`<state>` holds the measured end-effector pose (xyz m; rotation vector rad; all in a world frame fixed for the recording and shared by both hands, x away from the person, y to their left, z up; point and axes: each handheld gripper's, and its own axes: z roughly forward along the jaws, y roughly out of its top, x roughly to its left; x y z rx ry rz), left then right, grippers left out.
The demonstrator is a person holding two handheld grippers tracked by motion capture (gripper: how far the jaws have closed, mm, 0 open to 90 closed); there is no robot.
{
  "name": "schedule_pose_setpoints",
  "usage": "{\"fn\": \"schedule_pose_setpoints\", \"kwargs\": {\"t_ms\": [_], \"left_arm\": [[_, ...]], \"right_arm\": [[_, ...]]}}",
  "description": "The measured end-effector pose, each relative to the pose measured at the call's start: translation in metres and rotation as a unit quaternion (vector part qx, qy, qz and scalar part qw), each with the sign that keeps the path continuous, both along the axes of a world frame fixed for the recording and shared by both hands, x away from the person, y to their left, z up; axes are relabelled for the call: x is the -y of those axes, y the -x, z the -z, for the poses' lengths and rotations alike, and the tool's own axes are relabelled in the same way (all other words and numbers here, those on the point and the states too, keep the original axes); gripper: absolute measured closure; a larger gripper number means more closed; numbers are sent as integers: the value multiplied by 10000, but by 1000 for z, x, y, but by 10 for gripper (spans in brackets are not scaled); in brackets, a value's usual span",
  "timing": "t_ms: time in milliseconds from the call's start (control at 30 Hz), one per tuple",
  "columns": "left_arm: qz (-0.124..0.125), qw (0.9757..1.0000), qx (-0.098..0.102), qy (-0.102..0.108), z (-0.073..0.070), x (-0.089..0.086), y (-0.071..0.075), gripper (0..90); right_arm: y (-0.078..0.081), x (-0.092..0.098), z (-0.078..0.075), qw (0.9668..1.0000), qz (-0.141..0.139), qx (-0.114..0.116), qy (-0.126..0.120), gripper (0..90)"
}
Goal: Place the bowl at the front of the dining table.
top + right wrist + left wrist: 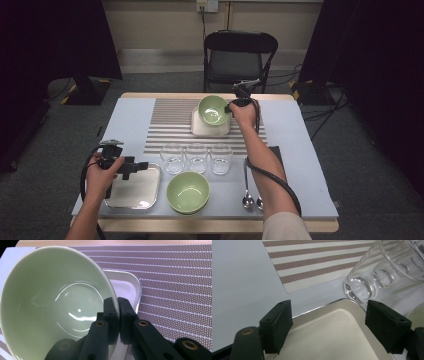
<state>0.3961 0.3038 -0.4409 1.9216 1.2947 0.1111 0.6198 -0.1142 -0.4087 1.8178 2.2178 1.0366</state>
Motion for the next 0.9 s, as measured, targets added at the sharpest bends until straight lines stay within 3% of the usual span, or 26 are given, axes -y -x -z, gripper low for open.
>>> {"fn": "schedule_pose_setpoints", "kwargs": {"t_ms": [900], "left_arm": [[-8, 10000, 11, 3, 0, -1, 0, 217]], "right_arm": [[0, -5, 5, 9997, 49, 52, 213, 860]]}}
